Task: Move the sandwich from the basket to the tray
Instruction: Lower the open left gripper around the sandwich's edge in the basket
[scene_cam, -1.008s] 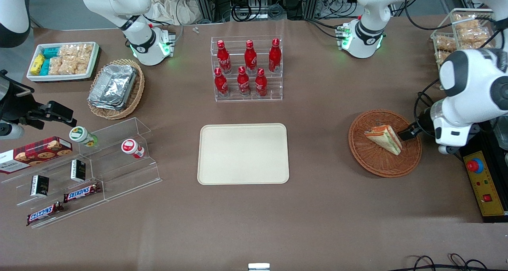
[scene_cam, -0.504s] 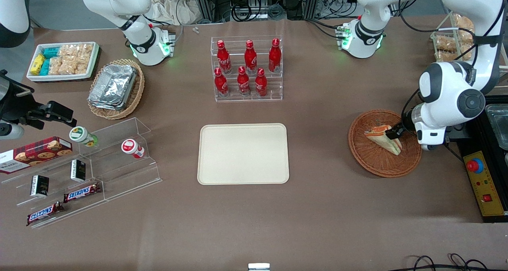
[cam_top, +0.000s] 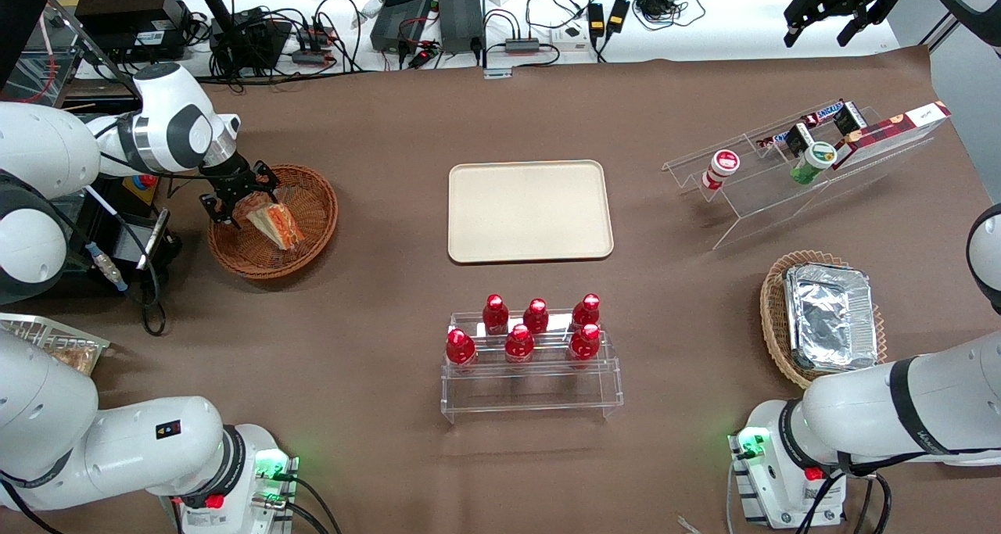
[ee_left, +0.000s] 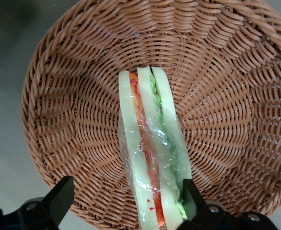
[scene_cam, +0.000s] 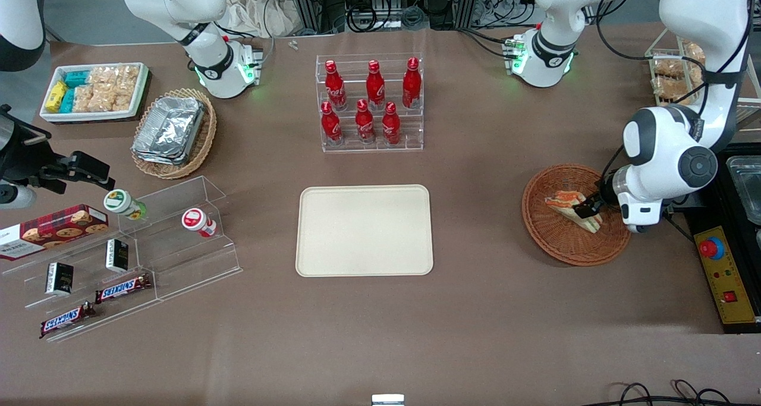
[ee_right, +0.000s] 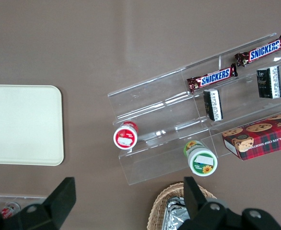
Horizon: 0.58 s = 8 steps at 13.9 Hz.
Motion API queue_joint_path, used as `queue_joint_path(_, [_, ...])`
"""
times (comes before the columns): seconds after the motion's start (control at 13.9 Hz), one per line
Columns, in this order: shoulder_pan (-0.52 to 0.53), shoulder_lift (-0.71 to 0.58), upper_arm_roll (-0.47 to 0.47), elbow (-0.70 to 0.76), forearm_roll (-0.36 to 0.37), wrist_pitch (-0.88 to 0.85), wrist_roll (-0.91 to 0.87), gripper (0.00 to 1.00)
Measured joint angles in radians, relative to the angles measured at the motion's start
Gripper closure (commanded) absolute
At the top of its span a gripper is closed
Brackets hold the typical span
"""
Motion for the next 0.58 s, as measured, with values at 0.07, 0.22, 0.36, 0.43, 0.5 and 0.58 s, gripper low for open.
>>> queue_joint_path(0.07, [0.0, -0.004, 0.0, 0.003, 0.0, -0.006, -0.01, 0.0])
queue_joint_path(0.22, [0.0, -0.033, -0.002, 0.018, 0.001, -0.046, -0.027, 0.0])
queue_joint_path(0.36, [0.0, -0.071, -0.003, 0.032, 0.002, -0.08, -0.034, 0.0])
queue_joint_path(0.43, [0.0, -0.077, -0.004, 0.031, 0.003, -0.079, -0.037, 0.0])
queue_joint_path(0.5, [0.0, -0.071, -0.004, 0.026, 0.003, -0.07, -0.039, 0.0])
queue_joint_path(0.58, [-0.001, -0.053, -0.005, 0.02, 0.003, -0.053, -0.04, 0.0])
